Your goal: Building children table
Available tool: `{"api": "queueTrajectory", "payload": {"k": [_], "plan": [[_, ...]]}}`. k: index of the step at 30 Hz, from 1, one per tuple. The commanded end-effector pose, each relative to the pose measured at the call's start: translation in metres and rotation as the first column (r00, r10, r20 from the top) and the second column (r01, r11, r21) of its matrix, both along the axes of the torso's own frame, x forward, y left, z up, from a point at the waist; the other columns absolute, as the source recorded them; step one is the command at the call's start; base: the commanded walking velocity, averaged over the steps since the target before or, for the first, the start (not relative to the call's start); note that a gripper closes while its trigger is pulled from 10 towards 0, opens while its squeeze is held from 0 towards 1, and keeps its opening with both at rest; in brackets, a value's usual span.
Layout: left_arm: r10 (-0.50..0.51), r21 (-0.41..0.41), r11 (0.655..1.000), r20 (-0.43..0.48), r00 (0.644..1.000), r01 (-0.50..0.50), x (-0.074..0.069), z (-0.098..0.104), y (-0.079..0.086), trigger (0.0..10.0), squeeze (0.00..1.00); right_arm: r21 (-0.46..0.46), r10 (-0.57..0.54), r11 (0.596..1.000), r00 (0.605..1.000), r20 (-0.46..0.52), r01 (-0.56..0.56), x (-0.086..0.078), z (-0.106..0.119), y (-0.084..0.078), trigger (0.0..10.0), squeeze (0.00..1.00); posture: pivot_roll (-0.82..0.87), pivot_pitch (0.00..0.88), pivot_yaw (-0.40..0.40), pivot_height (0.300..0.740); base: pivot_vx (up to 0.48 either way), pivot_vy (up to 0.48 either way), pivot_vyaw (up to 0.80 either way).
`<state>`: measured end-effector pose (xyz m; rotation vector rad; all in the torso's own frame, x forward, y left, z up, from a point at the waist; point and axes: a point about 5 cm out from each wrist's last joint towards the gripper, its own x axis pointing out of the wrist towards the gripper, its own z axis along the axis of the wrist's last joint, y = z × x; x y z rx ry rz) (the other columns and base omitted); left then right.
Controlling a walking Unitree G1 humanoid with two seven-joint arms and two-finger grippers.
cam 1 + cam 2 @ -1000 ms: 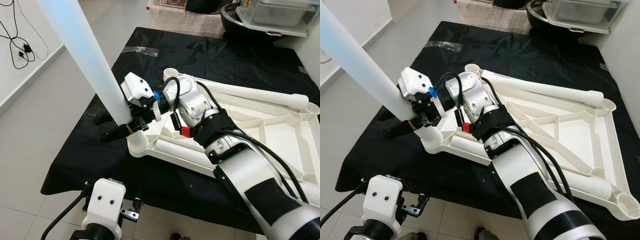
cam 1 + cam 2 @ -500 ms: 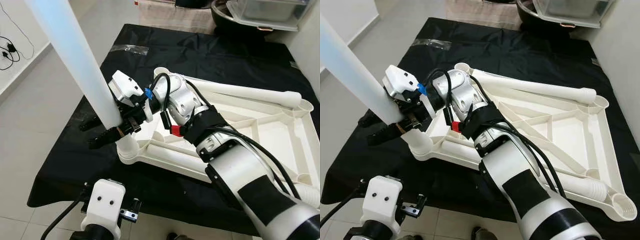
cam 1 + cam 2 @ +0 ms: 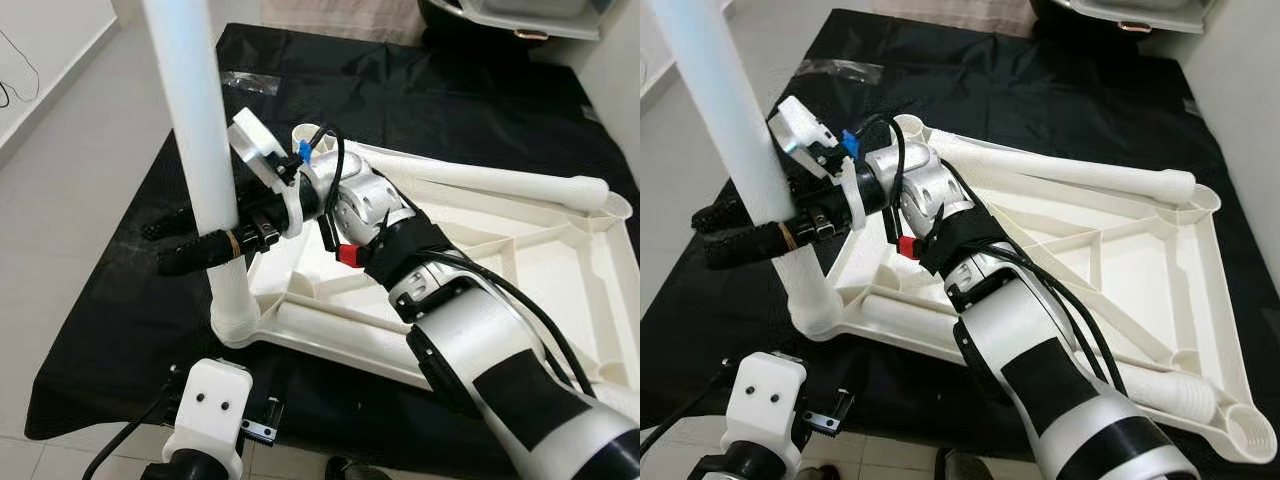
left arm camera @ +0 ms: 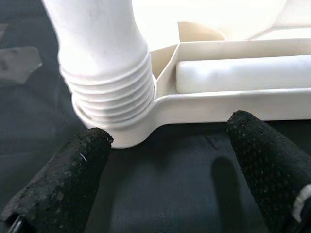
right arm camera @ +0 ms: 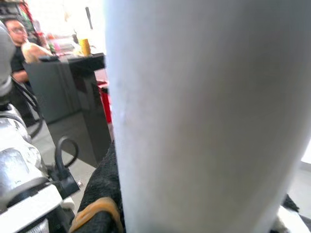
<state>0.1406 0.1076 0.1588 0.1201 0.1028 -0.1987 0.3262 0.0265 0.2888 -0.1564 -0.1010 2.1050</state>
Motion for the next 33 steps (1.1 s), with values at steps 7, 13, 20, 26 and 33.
{"api": "queueTrajectory", "payload": {"k": [7,13,20,26,33], "plan": [[-0.002,-0.001,1.000,-0.014,1.000,0.002,-0.0030,-0.0004,-0.0007,10.0,0.00,-0.247,-0.053,0.968,0.997,-0.058,0.037,0.0027,-0.0602,-0.0143,10.0,0.00,0.10,0.267,-0.127,0.740,0.000,0.000,0.00],[-0.003,0.001,1.000,-0.014,1.000,0.003,-0.0029,-0.0006,-0.0007,10.0,0.00,-0.287,-0.034,0.957,0.999,0.013,0.036,0.0023,-0.0631,-0.0173,10.0,0.00,0.10,0.262,-0.123,0.740,0.000,0.000,0.00],[-0.007,0.003,1.000,-0.014,1.000,0.007,-0.0028,-0.0009,-0.0004,10.0,0.00,-0.323,0.007,0.946,0.998,0.064,0.014,-0.0012,-0.0663,-0.0184,10.0,0.00,0.10,0.255,-0.120,0.740,0.000,0.000,0.00],[-0.009,0.005,1.000,-0.012,1.000,0.009,-0.0026,-0.0009,-0.0007,10.0,0.00,-0.318,0.008,0.948,0.999,0.052,0.009,-0.0017,-0.0661,-0.0171,10.0,0.00,0.10,0.251,-0.121,0.740,0.000,0.000,0.00],[-0.009,0.004,1.000,-0.010,1.000,0.009,-0.0026,-0.0008,-0.0011,10.0,0.00,-0.303,-0.021,0.952,0.999,0.039,0.032,0.0015,-0.0672,-0.0212,10.0,0.00,0.10,0.251,-0.121,0.740,0.000,0.000,0.00]]}}
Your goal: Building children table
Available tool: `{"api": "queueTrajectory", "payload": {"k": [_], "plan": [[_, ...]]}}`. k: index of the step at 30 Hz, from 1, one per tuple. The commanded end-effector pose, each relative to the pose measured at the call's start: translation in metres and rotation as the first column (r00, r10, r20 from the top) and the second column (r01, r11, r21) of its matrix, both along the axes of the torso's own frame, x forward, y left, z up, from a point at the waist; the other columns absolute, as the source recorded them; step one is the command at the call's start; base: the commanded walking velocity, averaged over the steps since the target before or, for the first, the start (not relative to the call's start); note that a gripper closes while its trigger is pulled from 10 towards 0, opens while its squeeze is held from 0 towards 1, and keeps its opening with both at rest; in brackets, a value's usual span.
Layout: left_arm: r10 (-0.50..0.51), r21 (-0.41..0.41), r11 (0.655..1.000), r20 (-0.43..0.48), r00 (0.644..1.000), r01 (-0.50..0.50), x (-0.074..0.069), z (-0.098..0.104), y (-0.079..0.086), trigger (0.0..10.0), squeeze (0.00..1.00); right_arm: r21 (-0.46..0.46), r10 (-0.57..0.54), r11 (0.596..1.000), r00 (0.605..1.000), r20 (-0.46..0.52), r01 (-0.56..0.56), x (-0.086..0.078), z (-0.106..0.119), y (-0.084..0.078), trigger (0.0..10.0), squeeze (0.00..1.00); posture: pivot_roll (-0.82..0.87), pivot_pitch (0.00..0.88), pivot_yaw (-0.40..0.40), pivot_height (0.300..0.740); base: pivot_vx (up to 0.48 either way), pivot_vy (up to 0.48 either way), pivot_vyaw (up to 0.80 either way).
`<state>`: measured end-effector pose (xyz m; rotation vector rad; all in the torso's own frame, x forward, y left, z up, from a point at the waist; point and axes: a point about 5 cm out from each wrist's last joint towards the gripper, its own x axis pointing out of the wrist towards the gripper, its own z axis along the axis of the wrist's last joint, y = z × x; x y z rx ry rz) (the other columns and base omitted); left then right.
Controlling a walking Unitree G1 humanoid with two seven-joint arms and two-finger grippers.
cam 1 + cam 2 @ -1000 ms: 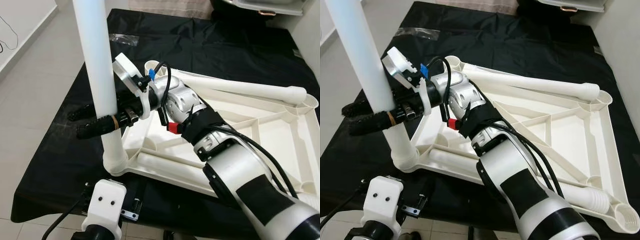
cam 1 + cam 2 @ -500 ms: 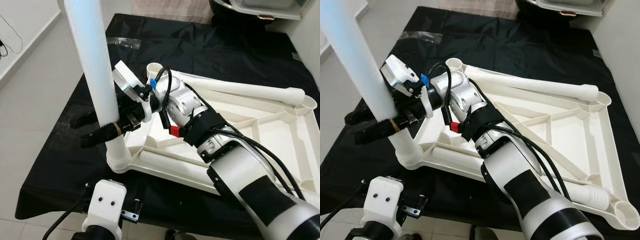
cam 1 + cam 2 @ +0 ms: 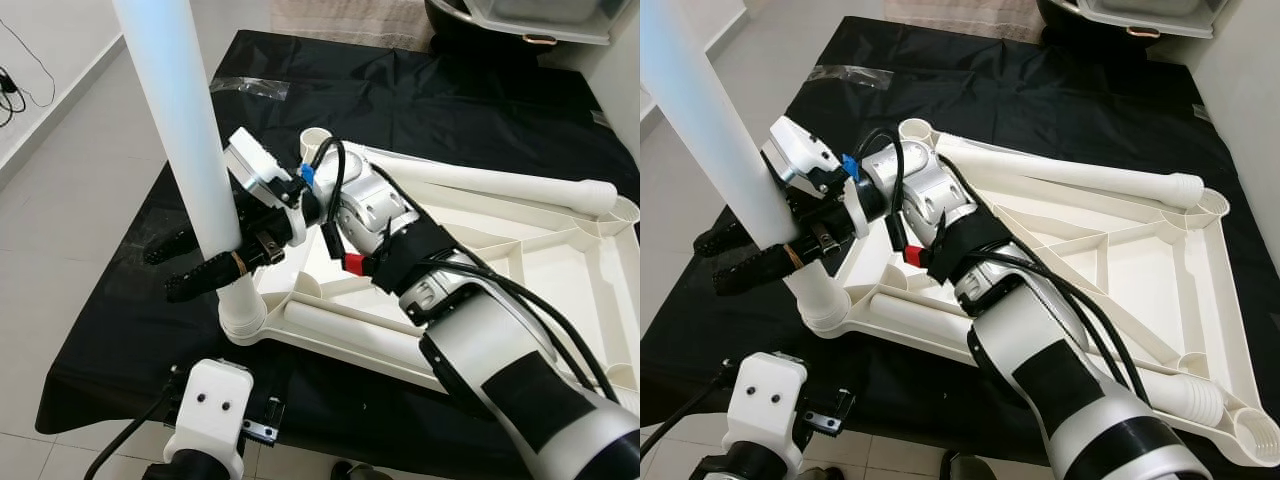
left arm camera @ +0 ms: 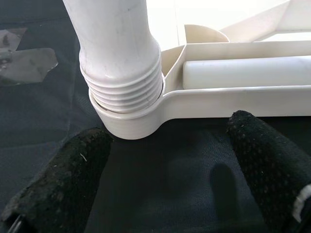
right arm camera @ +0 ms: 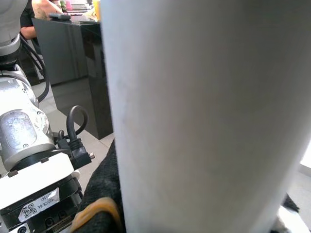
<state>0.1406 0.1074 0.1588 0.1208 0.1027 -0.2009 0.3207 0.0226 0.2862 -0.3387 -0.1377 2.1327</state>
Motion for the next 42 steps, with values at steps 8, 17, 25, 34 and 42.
{"api": "queueTrajectory", "payload": {"k": [8,17,25,34,42], "plan": [[-0.009,0.000,1.000,-0.007,1.000,0.009,-0.001,0.000,-0.001,10.0,0.00,-0.203,-0.192,0.965,0.975,-0.109,0.168,0.016,-0.064,-0.034,10.0,0.00,0.09,0.259,-0.119,0.740,0.000,0.000,0.00],[0.003,0.020,1.000,0.017,1.000,-0.003,0.008,0.001,0.006,10.0,0.00,-0.145,-0.250,0.961,0.964,-0.092,0.236,0.016,-0.064,-0.052,10.0,0.00,0.08,0.264,-0.116,0.740,0.000,0.000,0.00],[0.019,0.045,0.999,0.034,0.999,-0.020,0.014,0.002,0.014,10.0,0.00,-0.113,-0.286,0.954,0.956,-0.062,0.278,0.008,-0.069,-0.057,10.0,0.00,0.09,0.263,-0.109,0.740,0.000,0.000,0.00],[0.011,0.042,0.999,0.035,0.999,-0.012,0.015,0.002,0.013,10.0,0.00,-0.142,-0.365,0.924,0.930,-0.038,0.356,0.007,-0.076,-0.055,10.0,0.00,0.08,0.265,-0.105,0.740,0.000,0.000,0.00],[0.007,0.037,0.999,0.036,0.999,-0.008,0.016,0.002,0.012,10.0,0.00,-0.170,-0.366,0.918,0.931,-0.018,0.358,0.002,-0.078,-0.046,10.0,0.00,0.08,0.267,-0.110,0.740,0.000,0.000,0.00]]}}
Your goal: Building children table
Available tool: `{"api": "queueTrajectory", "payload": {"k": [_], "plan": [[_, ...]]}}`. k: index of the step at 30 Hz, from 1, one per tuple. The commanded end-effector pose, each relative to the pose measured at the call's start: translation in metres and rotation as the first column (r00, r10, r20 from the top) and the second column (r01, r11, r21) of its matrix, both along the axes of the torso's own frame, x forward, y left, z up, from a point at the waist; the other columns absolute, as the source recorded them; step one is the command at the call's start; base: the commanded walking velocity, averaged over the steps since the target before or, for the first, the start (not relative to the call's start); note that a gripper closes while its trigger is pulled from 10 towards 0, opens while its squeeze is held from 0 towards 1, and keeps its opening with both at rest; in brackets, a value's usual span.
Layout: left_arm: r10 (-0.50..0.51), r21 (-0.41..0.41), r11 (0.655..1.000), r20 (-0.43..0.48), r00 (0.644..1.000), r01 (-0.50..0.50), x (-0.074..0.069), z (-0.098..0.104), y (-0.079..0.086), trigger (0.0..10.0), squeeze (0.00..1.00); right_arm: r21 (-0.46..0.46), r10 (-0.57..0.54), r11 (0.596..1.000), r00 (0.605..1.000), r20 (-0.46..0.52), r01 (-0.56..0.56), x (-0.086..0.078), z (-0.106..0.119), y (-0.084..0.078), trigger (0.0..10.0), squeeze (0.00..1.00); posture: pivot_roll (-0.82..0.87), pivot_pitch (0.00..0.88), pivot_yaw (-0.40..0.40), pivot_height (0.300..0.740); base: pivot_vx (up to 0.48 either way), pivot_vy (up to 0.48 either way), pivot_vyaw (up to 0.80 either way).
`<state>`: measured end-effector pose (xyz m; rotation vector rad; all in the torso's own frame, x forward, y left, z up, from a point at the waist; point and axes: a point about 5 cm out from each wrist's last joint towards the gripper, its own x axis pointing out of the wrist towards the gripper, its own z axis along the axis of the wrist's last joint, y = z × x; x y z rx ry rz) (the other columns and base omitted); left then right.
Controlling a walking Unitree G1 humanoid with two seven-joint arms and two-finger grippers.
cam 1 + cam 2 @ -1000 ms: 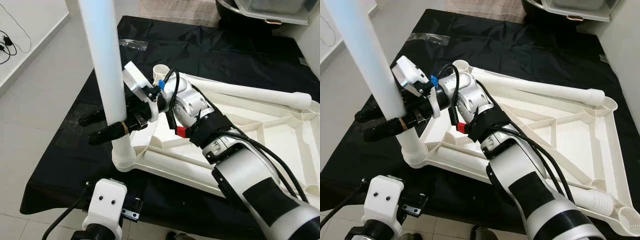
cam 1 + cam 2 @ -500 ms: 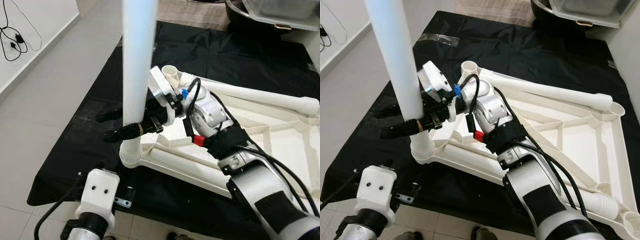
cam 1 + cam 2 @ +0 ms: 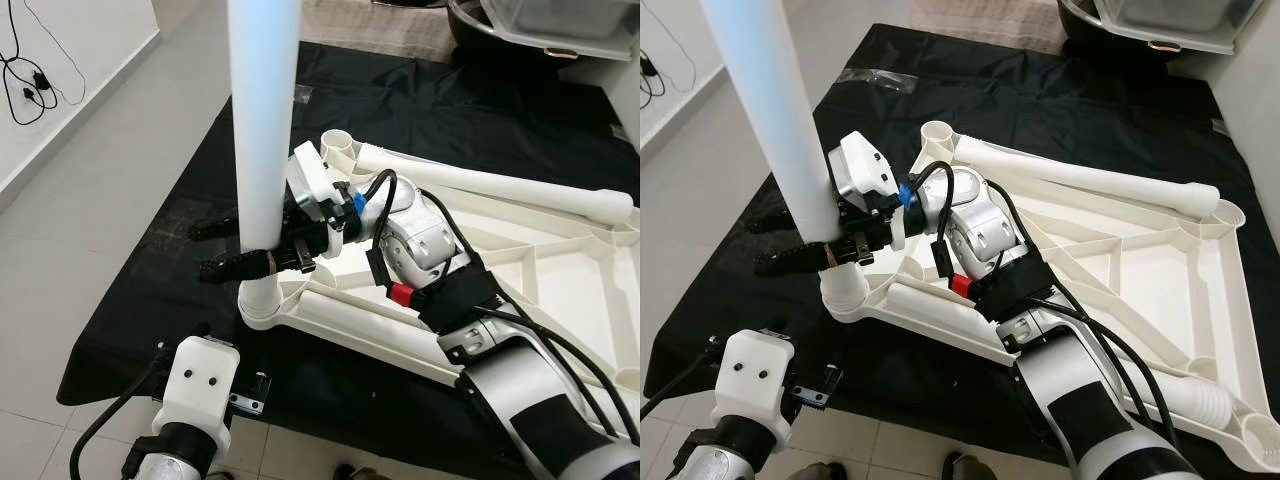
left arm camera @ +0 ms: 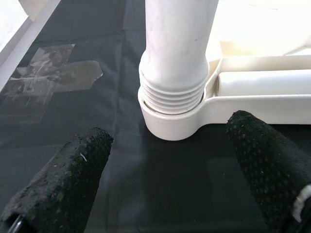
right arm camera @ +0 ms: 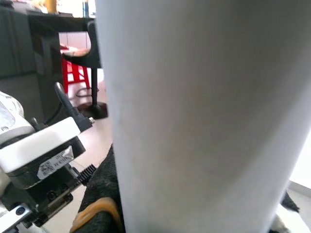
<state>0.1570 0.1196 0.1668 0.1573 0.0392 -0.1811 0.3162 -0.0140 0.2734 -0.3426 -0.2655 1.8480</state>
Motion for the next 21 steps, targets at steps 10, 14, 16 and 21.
{"api": "queueTrajectory", "payload": {"k": [10,14,16,21], "plan": [[-0.001,0.006,1.000,-0.031,1.000,0.002,-0.001,-0.006,0.000,10.0,0.00,-0.299,-0.283,0.926,0.948,-0.146,0.230,0.018,-0.070,0.000,10.0,0.00,0.08,0.266,-0.114,0.740,0.000,0.000,0.00],[0.000,0.005,1.000,-0.032,1.000,0.001,-0.001,-0.006,0.000,10.0,0.00,-0.307,-0.361,0.903,0.919,-0.160,0.301,0.023,-0.073,-0.001,10.0,0.00,0.08,0.266,-0.114,0.740,0.000,0.000,0.00],[-0.002,0.004,1.000,-0.030,1.000,0.002,-0.001,-0.006,-0.001,10.0,0.00,-0.308,-0.406,0.887,0.900,-0.161,0.345,0.026,-0.075,-0.002,10.0,0.00,0.08,0.262,-0.114,0.740,0.000,0.000,0.00],[-0.002,0.004,1.000,-0.029,1.000,0.002,-0.001,-0.006,-0.001,10.0,0.00,-0.291,-0.470,0.864,0.867,-0.168,0.412,0.031,-0.075,-0.003,10.0,0.00,0.08,0.257,-0.113,0.740,0.000,0.000,0.00]]}}
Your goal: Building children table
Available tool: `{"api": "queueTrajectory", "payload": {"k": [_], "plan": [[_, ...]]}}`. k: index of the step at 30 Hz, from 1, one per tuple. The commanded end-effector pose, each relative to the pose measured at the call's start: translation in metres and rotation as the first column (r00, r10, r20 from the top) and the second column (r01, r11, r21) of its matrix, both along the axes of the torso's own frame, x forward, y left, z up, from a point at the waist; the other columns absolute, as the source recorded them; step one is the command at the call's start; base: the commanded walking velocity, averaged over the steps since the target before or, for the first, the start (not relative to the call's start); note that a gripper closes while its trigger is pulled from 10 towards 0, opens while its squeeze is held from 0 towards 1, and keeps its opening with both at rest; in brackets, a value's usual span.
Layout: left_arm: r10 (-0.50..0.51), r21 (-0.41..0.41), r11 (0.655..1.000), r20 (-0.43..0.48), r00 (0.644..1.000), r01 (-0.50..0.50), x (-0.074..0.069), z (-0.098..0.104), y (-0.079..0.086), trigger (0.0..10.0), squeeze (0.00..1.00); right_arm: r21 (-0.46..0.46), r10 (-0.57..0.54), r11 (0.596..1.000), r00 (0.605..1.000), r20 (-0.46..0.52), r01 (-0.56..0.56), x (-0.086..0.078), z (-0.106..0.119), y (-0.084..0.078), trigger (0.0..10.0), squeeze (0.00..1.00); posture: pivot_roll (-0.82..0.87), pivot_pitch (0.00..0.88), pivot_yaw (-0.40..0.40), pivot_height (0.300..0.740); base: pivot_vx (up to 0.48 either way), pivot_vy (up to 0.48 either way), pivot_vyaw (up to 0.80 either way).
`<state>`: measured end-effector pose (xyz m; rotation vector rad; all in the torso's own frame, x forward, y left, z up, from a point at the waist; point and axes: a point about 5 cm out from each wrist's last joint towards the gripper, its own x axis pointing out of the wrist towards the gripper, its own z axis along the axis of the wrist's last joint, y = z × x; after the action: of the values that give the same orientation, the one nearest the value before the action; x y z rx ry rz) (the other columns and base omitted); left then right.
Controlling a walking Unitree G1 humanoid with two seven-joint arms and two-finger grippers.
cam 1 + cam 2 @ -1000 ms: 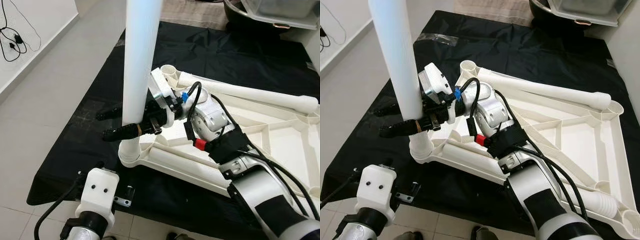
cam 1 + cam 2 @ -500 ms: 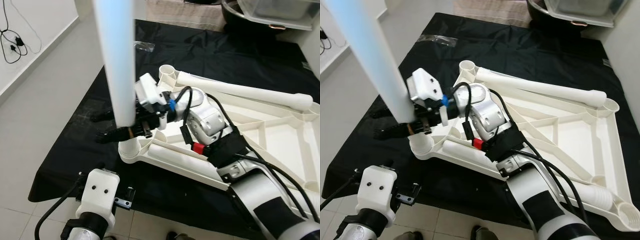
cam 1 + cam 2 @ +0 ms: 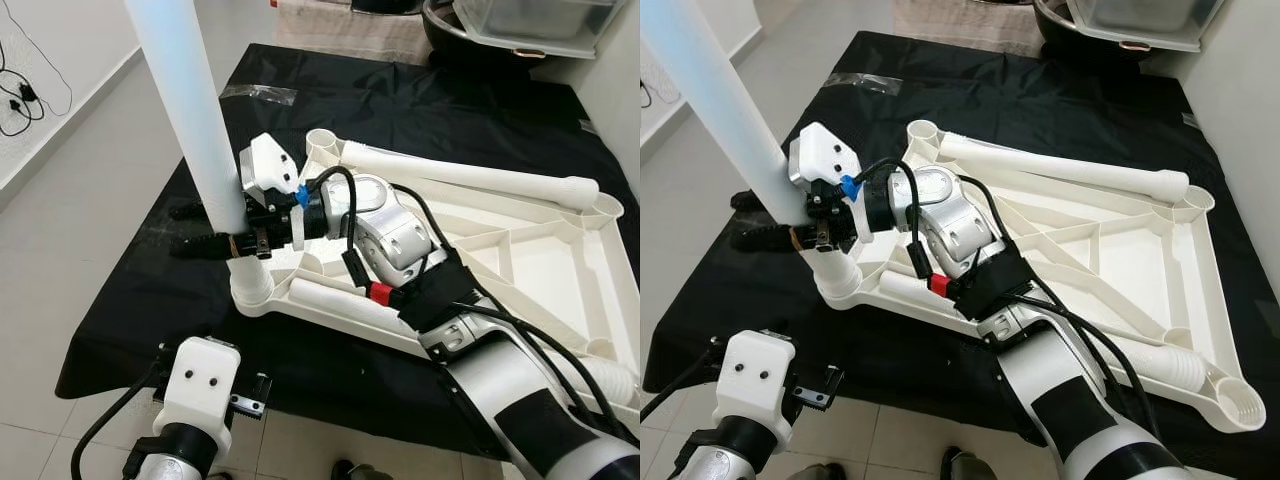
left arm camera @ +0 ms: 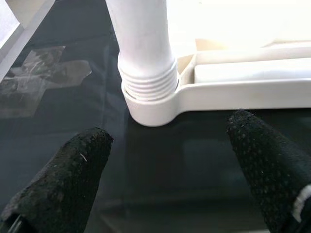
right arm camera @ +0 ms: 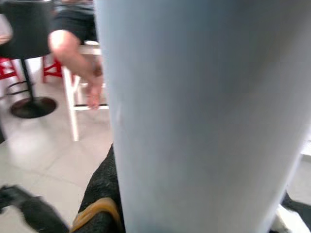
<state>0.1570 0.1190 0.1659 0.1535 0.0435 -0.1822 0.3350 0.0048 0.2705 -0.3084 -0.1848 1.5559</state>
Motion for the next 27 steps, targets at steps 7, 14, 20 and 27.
{"api": "queueTrajectory", "payload": {"k": [7,14,20,27], "plan": [[0.002,0.009,1.000,-0.019,1.000,-0.001,0.000,-0.005,0.000,10.0,0.00,-0.234,-0.341,0.928,0.912,-0.227,0.288,0.022,-0.076,-0.027,10.0,0.00,0.08,0.250,-0.113,0.740,0.000,0.000,0.00],[0.000,0.012,1.000,-0.016,1.000,0.001,0.001,-0.005,0.001,10.0,0.00,-0.228,-0.458,0.884,0.851,-0.256,0.407,0.030,-0.078,-0.027,10.0,0.00,0.08,0.243,-0.112,0.740,0.000,0.000,0.00],[0.000,0.011,1.000,-0.012,1.000,0.000,0.001,-0.004,0.001,10.0,0.00,-0.219,-0.609,0.793,0.751,-0.255,0.569,0.041,-0.080,-0.032,10.0,0.00,0.08,0.241,-0.112,0.740,0.000,0.000,0.00],[0.005,0.019,1.000,-0.009,1.000,-0.005,0.003,-0.004,0.003,10.0,0.00,-0.143,-0.792,0.584,0.521,-0.319,0.799,0.059,-0.068,-0.042,10.0,0.00,0.08,0.244,-0.111,0.740,0.000,0.000,0.00]]}}
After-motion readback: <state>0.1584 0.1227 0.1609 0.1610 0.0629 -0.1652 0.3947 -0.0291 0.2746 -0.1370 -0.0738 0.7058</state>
